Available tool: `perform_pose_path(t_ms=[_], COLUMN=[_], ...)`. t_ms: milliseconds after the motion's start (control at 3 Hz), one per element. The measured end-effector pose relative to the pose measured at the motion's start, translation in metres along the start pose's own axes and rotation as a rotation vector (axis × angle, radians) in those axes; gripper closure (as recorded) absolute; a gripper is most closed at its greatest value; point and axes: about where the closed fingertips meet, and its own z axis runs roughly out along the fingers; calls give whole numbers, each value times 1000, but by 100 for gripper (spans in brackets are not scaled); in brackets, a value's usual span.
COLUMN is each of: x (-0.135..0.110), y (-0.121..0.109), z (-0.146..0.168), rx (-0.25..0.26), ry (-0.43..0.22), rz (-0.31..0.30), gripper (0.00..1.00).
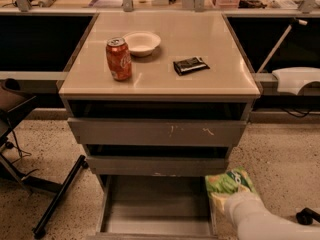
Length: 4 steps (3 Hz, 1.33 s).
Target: Pick green rice chip bag from bottom drawer and place on counter
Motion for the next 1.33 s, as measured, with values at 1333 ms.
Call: perform_pose_path(t_ms=[1333], x=[-223], y=[-28], z=[-141], rx=[185], ry=[-375], rz=[-107], gripper=[100])
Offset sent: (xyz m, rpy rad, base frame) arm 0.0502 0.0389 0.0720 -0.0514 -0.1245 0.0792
